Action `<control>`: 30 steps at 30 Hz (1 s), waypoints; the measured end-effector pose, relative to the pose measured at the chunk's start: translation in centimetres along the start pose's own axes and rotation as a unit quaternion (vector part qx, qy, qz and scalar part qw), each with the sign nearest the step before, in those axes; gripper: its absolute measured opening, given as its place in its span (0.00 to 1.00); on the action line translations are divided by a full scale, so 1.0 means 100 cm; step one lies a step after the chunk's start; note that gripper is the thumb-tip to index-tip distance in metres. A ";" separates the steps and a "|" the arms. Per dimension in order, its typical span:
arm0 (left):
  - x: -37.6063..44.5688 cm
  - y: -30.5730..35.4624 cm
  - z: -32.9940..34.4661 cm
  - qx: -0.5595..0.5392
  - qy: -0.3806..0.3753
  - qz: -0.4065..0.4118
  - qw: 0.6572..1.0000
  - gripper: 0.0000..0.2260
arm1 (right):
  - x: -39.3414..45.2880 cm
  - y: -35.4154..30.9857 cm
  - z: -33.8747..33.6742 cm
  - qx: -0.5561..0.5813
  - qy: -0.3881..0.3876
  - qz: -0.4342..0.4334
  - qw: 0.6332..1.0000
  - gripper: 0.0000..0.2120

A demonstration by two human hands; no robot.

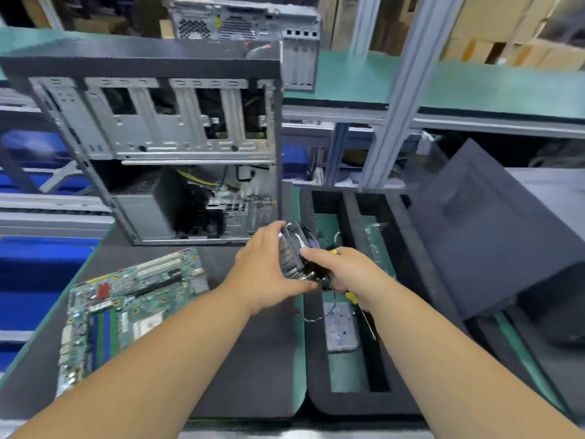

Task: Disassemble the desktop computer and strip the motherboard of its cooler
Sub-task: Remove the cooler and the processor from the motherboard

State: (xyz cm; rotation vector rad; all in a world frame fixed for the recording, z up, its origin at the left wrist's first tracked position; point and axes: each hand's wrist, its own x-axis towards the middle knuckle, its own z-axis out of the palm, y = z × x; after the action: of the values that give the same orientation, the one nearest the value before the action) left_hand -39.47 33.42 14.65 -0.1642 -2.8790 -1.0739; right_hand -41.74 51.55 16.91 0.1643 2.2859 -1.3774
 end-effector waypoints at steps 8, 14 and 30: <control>0.039 0.039 0.050 0.117 -0.086 0.004 0.989 0.51 | 0.010 0.038 -0.076 0.098 0.103 -0.039 0.989 0.06; 0.060 0.045 0.087 0.244 -0.174 0.063 0.952 0.54 | 0.018 0.055 -0.105 0.005 0.182 -0.214 0.960 0.05; 0.070 0.011 0.160 0.262 -0.211 0.013 0.942 0.55 | 0.046 0.107 -0.125 0.254 0.157 0.071 0.952 0.05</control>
State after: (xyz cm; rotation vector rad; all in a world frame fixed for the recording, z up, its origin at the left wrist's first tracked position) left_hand -46.65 45.26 4.00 -0.4431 -3.4024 -0.2499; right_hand -46.31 66.99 11.10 0.7451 2.0467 -1.9450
